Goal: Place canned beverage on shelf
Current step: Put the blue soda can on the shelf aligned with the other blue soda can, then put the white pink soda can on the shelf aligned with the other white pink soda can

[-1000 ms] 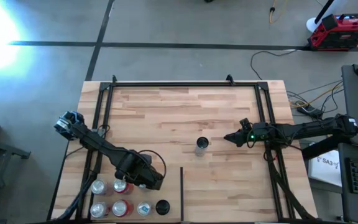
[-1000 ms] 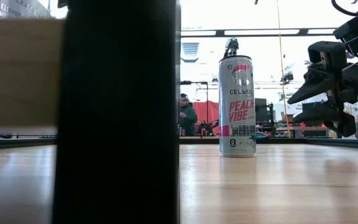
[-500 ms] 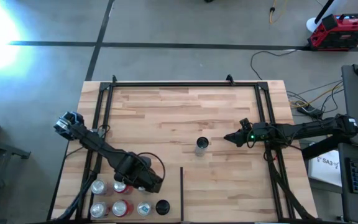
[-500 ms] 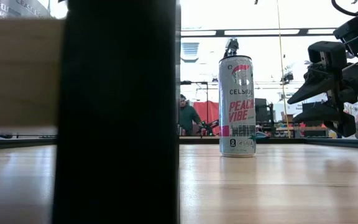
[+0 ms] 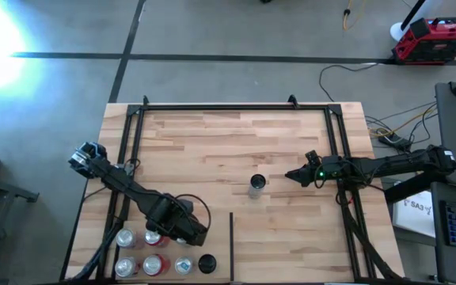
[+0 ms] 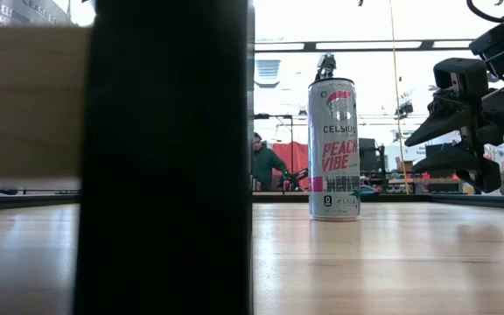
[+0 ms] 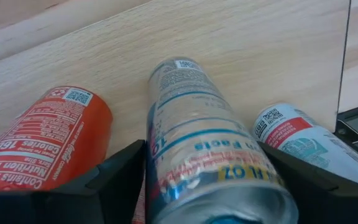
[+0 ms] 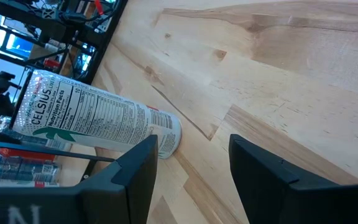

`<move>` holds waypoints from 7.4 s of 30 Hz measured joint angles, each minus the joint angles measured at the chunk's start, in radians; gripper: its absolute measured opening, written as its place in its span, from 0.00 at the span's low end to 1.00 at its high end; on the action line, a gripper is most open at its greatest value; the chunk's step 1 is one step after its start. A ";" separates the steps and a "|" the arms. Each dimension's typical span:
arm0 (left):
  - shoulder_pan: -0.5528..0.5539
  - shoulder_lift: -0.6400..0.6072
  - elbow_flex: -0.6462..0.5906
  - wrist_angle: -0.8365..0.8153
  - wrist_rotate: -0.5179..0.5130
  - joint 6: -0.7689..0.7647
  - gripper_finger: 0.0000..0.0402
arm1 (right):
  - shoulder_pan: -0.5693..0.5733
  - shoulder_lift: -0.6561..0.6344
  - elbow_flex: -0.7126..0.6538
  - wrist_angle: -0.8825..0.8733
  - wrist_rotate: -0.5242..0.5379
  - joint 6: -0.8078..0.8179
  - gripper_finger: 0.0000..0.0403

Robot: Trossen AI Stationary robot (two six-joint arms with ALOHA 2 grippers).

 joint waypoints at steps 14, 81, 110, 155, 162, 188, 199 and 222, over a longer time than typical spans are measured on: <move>0.000 -0.001 0.121 -0.139 -0.074 0.024 0.84 | 0.000 0.000 0.000 0.000 0.000 0.000 0.45; 0.352 0.109 -0.112 1.187 -0.560 1.614 0.88 | 0.000 0.000 0.000 0.000 0.000 0.000 0.45; 0.463 0.148 -0.456 1.819 -0.234 1.783 0.88 | 0.000 0.000 0.000 0.000 0.000 0.000 0.45; 0.540 0.251 -0.482 1.869 -0.010 1.671 0.58 | 0.000 0.000 0.000 0.000 0.000 0.000 0.45; 0.541 0.127 -0.538 1.778 -0.022 1.768 0.58 | 0.000 0.000 0.000 0.000 0.000 0.000 0.45; 0.420 -0.306 -1.157 2.068 -0.087 1.747 0.62 | 0.000 0.000 0.000 0.000 0.000 -0.001 0.45; 0.416 -0.267 -1.129 2.022 -0.068 1.748 0.63 | 0.000 0.000 0.000 0.000 0.000 -0.001 0.45; 0.372 -0.272 -1.127 2.045 -0.156 1.554 0.95 | 0.000 0.000 0.000 0.000 0.000 0.000 0.45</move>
